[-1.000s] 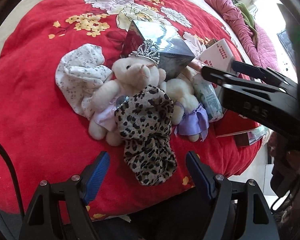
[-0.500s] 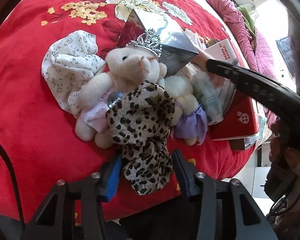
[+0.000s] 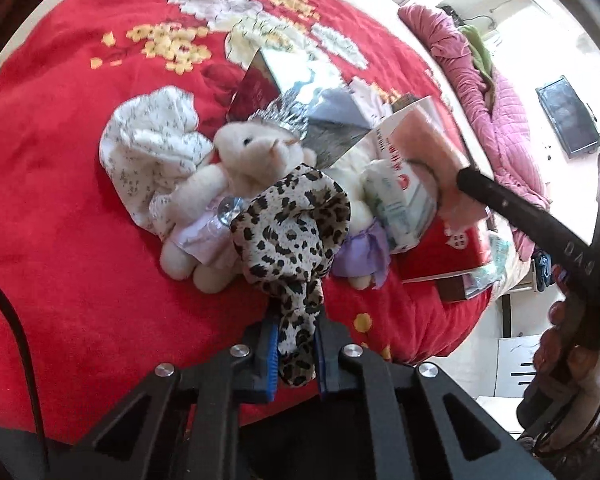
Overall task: Organize soft objects
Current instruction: 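Grasp the leopard-print cloth with the left tool while the right tool grasps the pink packet, then carry the leopard-print cloth and pink packet over the pink book tray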
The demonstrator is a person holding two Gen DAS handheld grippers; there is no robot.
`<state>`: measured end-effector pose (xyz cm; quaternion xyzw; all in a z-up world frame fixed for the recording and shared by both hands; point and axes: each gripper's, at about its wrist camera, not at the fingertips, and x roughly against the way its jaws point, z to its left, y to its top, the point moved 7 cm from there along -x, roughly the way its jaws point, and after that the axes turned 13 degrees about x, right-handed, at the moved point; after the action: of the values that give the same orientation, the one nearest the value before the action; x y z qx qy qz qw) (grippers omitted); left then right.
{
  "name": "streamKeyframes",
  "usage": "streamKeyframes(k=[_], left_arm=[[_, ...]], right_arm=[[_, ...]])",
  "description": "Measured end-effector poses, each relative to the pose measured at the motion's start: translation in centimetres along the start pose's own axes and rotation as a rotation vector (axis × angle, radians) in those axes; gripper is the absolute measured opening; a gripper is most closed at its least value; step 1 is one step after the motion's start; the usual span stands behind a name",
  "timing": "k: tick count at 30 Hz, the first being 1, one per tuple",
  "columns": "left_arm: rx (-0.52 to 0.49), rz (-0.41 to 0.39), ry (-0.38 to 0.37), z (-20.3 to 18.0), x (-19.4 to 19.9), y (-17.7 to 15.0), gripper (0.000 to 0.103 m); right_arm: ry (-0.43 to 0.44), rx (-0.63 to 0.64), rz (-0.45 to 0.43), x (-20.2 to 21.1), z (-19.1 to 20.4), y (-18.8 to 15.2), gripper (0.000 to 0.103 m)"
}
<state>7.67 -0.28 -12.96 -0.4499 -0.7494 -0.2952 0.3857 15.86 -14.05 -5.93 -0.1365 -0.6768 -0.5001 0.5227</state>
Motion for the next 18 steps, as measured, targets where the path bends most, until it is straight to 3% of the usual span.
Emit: streamKeyframes(k=[18], left_arm=[[-0.098,-0.166,0.031,-4.0,6.0,0.8,0.014]], right_arm=[[0.019,-0.017,-0.086,3.9,0.8,0.2,0.013]])
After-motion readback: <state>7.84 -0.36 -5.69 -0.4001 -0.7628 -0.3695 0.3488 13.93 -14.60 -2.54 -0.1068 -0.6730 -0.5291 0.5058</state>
